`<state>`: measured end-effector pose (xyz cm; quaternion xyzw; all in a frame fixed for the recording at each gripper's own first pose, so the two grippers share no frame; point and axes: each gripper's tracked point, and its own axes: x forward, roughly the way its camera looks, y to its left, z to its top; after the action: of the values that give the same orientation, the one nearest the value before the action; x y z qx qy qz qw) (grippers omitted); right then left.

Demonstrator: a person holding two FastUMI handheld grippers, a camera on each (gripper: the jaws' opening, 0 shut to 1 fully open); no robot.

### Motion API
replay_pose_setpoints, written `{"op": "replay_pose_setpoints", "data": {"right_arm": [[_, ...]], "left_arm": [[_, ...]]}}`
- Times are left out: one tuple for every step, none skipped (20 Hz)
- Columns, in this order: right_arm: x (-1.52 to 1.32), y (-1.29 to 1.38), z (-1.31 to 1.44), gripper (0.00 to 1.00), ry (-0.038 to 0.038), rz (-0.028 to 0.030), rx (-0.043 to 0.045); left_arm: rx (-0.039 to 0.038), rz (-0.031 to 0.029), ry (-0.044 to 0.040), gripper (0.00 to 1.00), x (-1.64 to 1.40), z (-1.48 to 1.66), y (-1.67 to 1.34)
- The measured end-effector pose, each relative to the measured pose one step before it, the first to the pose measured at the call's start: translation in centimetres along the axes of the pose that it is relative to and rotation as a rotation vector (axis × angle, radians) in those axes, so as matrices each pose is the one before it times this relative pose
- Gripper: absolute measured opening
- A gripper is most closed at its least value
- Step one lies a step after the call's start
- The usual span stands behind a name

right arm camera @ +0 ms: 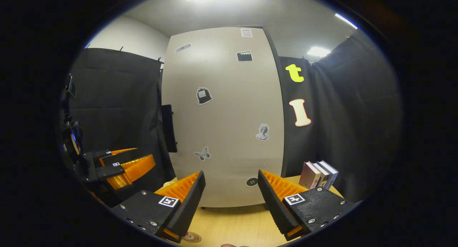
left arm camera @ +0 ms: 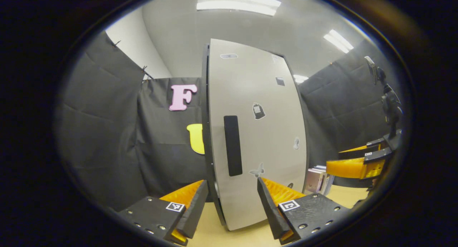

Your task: Open the cabinet door with the right hand, grasp the bottle in the cabinet with the left hand and place it on the coaster, then close the cabinet door with the right hand.

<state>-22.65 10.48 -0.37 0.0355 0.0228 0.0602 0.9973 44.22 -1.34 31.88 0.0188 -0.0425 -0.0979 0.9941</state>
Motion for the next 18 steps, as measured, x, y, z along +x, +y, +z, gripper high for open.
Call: {"op": "replay_pose_setpoints", "data": {"right_arm": [[-0.024, -0.015, -0.003, 0.92, -0.00184, 0.00054, -0.00167], [-0.064, 0.014, -0.001, 0.92, -0.00092, -0.00108, 0.00109], [-0.011, -0.024, 0.075, 0.92, -0.00186, 0.00008, 0.00263], [-0.027, -0.105, 0.031, 0.92, -0.00159, -0.00257, 0.00022], [-0.065, -0.115, -0.054, 0.87, -0.00025, -0.00330, -0.00159], [-0.021, -0.148, -0.059, 0.92, 0.00068, -0.00377, -0.00172], [-0.043, -0.069, -0.012, 0.92, 0.00055, -0.00294, 0.00078], [-0.003, -0.085, -0.108, 0.92, 0.00308, -0.00315, 0.00180], [-0.047, -0.094, -0.029, 0.92, 0.00191, -0.00247, 0.00067], [0.034, -0.029, 0.072, 0.92, -0.00302, -0.00049, 0.00284], [-0.053, -0.077, 0.077, 0.92, -0.00398, -0.00228, 0.00291], [0.035, -0.138, 0.052, 0.92, -0.00125, -0.00530, -0.00178], [-0.074, -0.268, -0.068, 0.92, 0.00279, -0.01087, -0.00778], [-0.031, -0.206, 0.037, 0.92, -0.00117, -0.00665, -0.00617], [0.049, -0.101, 0.001, 0.92, -0.00255, -0.00493, -0.00031], [-0.064, -0.114, 0.046, 0.92, -0.00447, -0.00617, 0.00354], [-0.021, -0.266, 0.071, 0.92, -0.00334, -0.01189, 0.00452], [-0.093, -0.380, 0.218, 0.92, -0.00754, -0.01729, 0.00267]], "left_arm": [[-0.00220, 0.01020, -0.00519, 0.80, -0.084, 0.056, 0.226], [-0.00185, 0.00309, 0.00208, 0.80, 0.112, -0.053, -0.006], [-0.00059, 0.00165, 0.00513, 0.80, 0.174, -0.211, -0.073], [-0.00027, 0.00288, 0.00347, 0.80, -0.020, -0.083, -0.002], [0.00099, 0.00382, -0.00001, 0.80, 0.003, 0.061, 0.129], [0.00201, 0.00291, 0.00172, 0.80, -0.089, -0.032, 0.089], [-0.00028, 0.00089, 0.00291, 0.80, 0.078, -0.148, 0.062], [-0.00158, 0.00197, 0.00481, 0.80, -0.050, -0.123, -0.034], [-0.00225, 0.00263, 0.00493, 0.80, 0.035, -0.137, 0.031], [-0.00498, 0.00458, 0.00203, 0.80, -0.037, -0.059, 0.135], [-0.00459, 0.00057, 0.00156, 0.80, 0.108, -0.149, -0.072], [-0.00150, 0.00347, 0.00316, 0.80, 0.039, -0.082, -0.062], [0.00581, 0.00661, 0.00492, 0.80, 0.041, -0.086, 0.128], [0.01185, 0.00210, 0.00742, 0.80, -0.024, -0.095, 0.072], [0.01541, 0.00894, 0.00291, 0.80, 0.027, -0.031, 0.159], [0.00768, 0.00303, -0.00441, 0.80, -0.055, 0.214, 0.037], [0.00090, -0.00018, -0.00372, 0.80, 0.006, 0.140, -0.055], [-0.00024, 0.00276, -0.00328, 0.80, -0.015, 0.212, 0.015]]}}
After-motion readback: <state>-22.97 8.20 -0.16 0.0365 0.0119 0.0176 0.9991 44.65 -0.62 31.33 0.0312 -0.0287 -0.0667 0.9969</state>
